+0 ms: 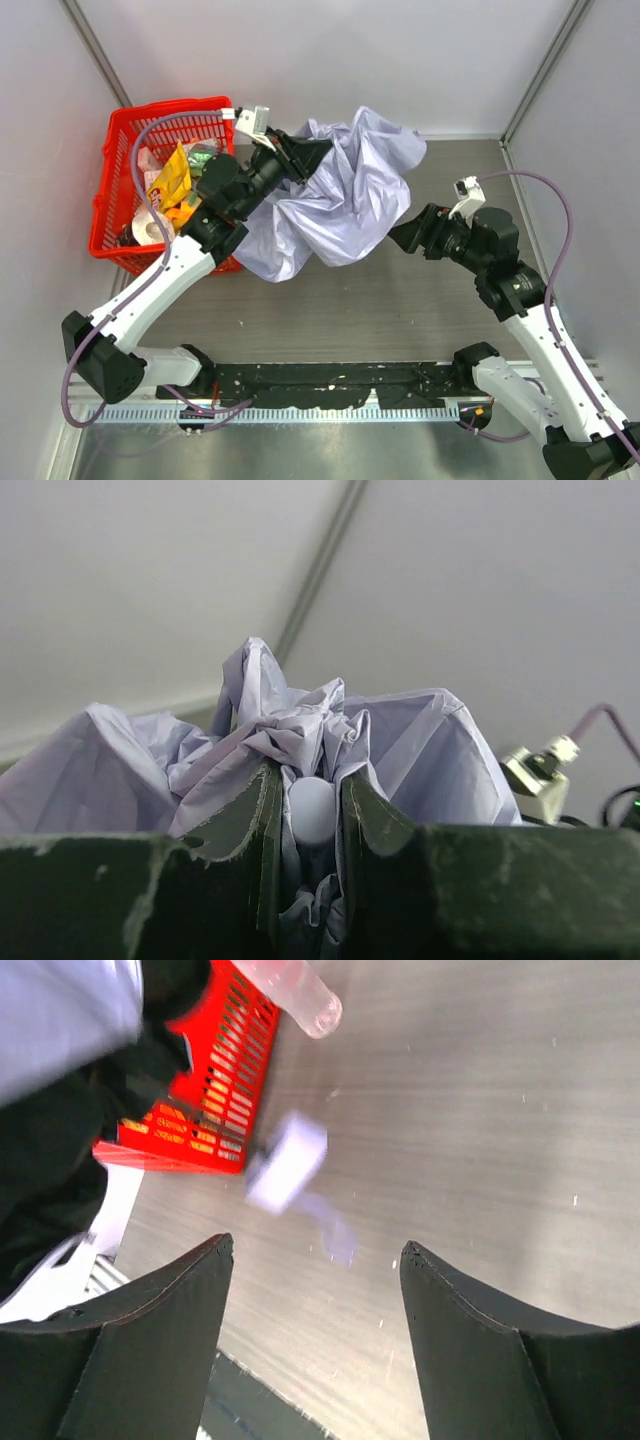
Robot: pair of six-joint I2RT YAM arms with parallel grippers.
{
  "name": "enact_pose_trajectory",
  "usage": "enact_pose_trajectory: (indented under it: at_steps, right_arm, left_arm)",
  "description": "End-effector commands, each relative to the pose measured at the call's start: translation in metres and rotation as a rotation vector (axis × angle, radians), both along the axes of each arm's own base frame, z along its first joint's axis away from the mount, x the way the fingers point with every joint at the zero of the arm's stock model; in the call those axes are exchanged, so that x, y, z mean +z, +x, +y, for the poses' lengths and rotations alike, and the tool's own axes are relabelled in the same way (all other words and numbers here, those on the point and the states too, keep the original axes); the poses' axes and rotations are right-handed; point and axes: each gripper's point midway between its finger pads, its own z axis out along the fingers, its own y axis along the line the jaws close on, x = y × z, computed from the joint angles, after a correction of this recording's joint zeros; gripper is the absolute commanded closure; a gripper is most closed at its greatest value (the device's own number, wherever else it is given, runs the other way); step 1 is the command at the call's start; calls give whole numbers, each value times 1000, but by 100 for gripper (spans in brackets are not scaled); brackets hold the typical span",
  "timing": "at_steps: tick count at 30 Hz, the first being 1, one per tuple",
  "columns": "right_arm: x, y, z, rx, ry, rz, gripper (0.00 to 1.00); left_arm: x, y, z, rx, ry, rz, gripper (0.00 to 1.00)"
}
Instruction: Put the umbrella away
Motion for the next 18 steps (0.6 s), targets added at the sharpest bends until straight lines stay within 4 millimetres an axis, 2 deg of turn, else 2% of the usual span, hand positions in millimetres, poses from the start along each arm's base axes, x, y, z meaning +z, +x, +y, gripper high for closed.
enact_pose_trajectory:
  at_steps: [1, 3, 4, 5, 6, 7, 9, 10, 13, 18]
  right_arm:
    - [6, -26, -9, -42, 24, 138, 27]
    - [35, -39, 4, 29, 154, 81, 28]
    - [43, -45, 9, 56, 216, 79, 27]
    - [65, -49, 12, 79, 275, 7, 27]
    - [69, -54, 16, 102, 330, 23, 27]
    - [84, -55, 18, 121, 368, -29, 27]
    - [95, -56, 23, 150, 436, -14, 27]
    - [99, -57, 25, 164, 448, -18, 26]
    - [106, -41, 30, 157, 491, -18, 24]
    - [96, -15, 40, 148, 498, 38, 25]
  left_arm:
    - [43, 28, 31, 262, -11, -282, 100]
    - [45, 36, 33, 305, -5, -314, 100]
    - [45, 39, 34, 319, -3, -324, 100]
    - [47, 42, 33, 325, -2, -332, 100]
    - [48, 42, 31, 325, -4, -332, 100]
    - [48, 42, 30, 326, -2, -337, 100]
    - [51, 40, 31, 348, -7, -357, 100]
    - [51, 38, 29, 354, -9, -359, 100]
    - [53, 31, 25, 343, -22, -373, 100]
    - [56, 23, 23, 347, -63, -367, 100]
